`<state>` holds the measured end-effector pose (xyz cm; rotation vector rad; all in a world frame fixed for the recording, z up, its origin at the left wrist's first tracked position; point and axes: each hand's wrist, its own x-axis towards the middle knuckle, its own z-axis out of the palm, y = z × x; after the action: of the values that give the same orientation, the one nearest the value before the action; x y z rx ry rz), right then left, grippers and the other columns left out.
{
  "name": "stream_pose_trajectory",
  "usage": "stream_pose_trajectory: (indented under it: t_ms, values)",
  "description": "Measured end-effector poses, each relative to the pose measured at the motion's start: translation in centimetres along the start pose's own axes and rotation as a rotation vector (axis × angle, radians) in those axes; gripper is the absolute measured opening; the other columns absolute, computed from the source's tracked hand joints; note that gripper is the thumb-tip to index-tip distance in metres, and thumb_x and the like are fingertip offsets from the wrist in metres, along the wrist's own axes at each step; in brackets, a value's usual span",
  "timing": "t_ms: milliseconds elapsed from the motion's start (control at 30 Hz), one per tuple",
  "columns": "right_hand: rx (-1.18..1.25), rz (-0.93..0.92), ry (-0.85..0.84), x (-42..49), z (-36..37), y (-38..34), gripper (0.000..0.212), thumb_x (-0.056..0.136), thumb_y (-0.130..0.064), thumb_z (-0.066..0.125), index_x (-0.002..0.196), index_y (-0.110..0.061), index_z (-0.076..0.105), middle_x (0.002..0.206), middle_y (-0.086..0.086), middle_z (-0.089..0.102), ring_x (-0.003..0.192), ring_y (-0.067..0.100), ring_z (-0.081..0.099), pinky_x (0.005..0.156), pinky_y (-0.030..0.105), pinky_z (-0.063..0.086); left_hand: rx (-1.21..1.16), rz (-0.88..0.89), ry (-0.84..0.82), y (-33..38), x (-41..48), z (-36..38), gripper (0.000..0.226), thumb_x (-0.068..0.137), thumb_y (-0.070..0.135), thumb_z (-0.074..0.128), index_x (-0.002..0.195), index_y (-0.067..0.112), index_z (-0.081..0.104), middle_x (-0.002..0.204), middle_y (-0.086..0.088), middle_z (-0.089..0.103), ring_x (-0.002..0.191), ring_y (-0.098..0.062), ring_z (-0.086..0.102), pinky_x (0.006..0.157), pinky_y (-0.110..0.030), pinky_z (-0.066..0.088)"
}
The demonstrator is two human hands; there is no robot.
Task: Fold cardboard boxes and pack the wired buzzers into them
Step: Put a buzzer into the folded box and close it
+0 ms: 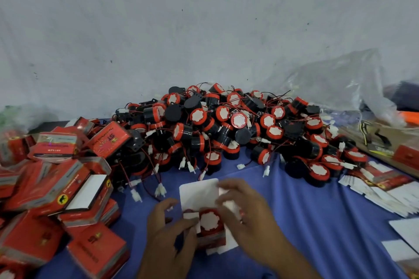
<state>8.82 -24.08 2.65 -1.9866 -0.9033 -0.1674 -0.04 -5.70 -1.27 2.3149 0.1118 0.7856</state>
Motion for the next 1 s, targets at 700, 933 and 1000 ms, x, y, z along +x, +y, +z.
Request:
stream_pose_trajectory:
  t_ms: [700, 933, 1000]
  values:
    - [0.433, 0.264, -0.195, 0.1, 2.1, 0.2, 0.031, 0.090, -0.009, 0.073, 0.114, -0.026, 0.063, 0.093, -0.011, 0.069, 0.082, 0.008, 0.067, 0.071, 0.027, 0.057, -0.433, -0.280, -0.172, -0.8, 0.2, -0.8, 0.040, 0.091, 0.010, 0.068, 0.103, 0.045, 0.053, 0.073, 0.005, 0.058, 0.054, -0.007, 0.048, 0.055, -0.019, 0.043]
    - [0.108, -0.005, -0.329, 0.8, 1.3, 0.9, 0.036, 0.092, -0.013, 0.070, 0.127, -0.020, 0.069, 0.131, -0.011, 0.057, 0.122, -0.002, 0.050, 0.104, 0.017, 0.040, -0.501, -0.235, -0.114, -1.0, 0.1, -0.7, 0.035, 0.089, -0.002, 0.066, 0.099, 0.030, 0.076, 0.111, 0.020, 0.062, 0.062, -0.013, 0.063, 0.054, -0.022, 0.050]
    - [0.026, -0.053, -0.376, 0.7, 1.0, 1.0, 0.043, 0.094, -0.041, 0.066, 0.135, -0.029, 0.062, 0.135, -0.024, 0.048, 0.127, -0.009, 0.040, 0.104, 0.008, 0.031, -0.507, -0.244, -0.126, -1.0, 0.1, -0.8, 0.034, 0.090, 0.001, 0.067, 0.099, 0.032, 0.077, 0.111, 0.024, 0.062, 0.062, -0.011, 0.063, 0.053, -0.022, 0.051]
